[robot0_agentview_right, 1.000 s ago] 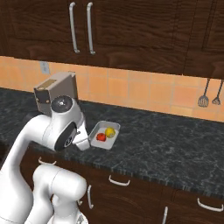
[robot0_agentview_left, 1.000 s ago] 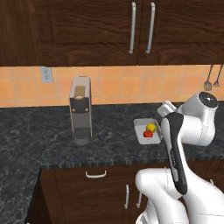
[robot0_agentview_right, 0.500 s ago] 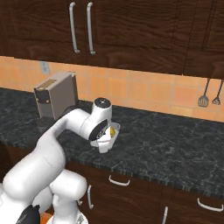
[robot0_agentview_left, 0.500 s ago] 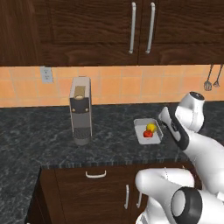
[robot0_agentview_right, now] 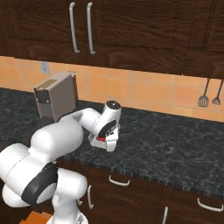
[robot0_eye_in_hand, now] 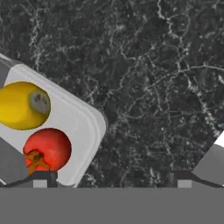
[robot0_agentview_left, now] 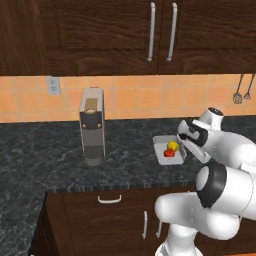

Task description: Take the meat container that has the chicken drumstick and place it on the second highest rack of the freezer. Then take the vegetable container that has the lemon and tomato and place it on the highest rack of the freezer.

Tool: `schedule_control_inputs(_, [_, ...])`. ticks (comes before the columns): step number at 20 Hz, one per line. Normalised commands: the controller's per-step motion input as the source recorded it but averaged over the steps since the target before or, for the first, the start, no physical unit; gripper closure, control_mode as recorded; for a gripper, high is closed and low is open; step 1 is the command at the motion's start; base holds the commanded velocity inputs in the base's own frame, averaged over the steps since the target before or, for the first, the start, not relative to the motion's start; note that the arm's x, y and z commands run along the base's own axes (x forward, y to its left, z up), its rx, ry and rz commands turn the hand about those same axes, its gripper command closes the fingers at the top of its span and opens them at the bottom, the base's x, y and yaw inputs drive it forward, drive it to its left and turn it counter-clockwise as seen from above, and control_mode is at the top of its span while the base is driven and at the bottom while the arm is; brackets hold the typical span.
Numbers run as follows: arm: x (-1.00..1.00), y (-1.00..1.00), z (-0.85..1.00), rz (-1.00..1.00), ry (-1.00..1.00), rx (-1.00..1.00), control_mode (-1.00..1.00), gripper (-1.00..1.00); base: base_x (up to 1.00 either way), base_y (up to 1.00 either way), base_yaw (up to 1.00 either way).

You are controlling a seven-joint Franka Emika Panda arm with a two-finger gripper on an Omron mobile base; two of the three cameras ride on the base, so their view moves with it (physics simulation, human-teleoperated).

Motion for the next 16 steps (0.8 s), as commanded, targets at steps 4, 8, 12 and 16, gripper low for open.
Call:
schedule_control_inputs(4, [0.24,0.02,-0.59,0.00,0.00,0.00,-1.00,-1.00,0.00,0.00,0.00])
schedule_control_inputs(8, [0.29,0.00,-0.45,0.00,0.01,0.00,-1.00,-1.00,0.00,0.00,0.00])
schedule_control_inputs(12, [0.19,0.02,-0.44,0.00,0.03,0.00,-1.00,-1.00,0.00,0.00,0.00])
schedule_control_inputs(16, [0.00,0.24,-0.67,0.00,0.08,-0.02,-1.00,1.00,0.00,0.00,0.00])
